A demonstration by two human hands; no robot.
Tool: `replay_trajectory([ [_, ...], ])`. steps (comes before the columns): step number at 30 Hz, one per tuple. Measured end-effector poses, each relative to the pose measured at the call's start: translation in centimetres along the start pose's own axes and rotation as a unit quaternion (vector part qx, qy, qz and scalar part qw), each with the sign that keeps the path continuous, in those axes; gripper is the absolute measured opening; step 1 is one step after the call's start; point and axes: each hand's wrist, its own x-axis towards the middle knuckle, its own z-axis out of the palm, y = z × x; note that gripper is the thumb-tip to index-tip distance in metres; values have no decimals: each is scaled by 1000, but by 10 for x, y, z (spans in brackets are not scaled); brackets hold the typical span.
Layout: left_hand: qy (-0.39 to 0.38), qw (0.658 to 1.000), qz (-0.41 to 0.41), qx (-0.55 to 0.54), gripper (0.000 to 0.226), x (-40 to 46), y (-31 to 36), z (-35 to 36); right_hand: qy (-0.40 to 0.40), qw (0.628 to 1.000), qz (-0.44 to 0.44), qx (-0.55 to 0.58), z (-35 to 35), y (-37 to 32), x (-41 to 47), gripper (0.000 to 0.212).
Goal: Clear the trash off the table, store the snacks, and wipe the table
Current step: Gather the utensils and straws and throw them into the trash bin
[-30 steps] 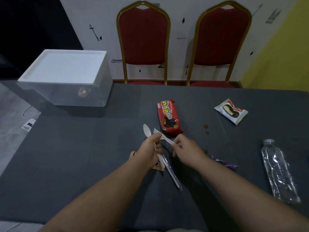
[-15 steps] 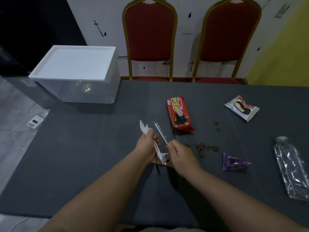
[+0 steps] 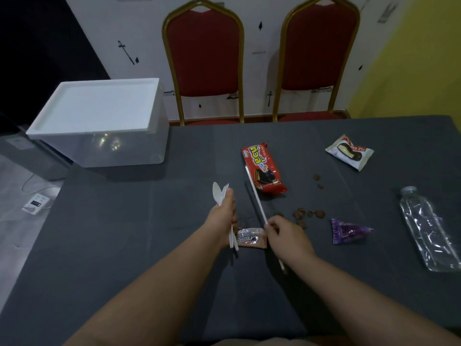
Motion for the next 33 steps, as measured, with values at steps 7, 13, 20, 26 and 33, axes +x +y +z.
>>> replay_trajectory([
  [7, -82, 995, -20, 50, 70, -5, -3, 39, 8, 970, 64, 235, -7, -20, -20, 22],
  [13, -79, 992, 43, 89, 39, -7, -16, 80, 42, 952, 91, 291, -25, 0, -33, 20],
  [20, -120, 991, 25, 43, 37, -24, -26, 150, 93, 970, 33, 224, -75, 53, -35, 28],
  [26, -127, 990, 13, 68, 36, -33, -43, 217, 304, 947, 69, 79, -153, 139, -22, 18],
  [33, -109, 991, 11, 76, 31, -41, -66, 273, 168, 966, 179, -81, -187, 227, 4, 79],
])
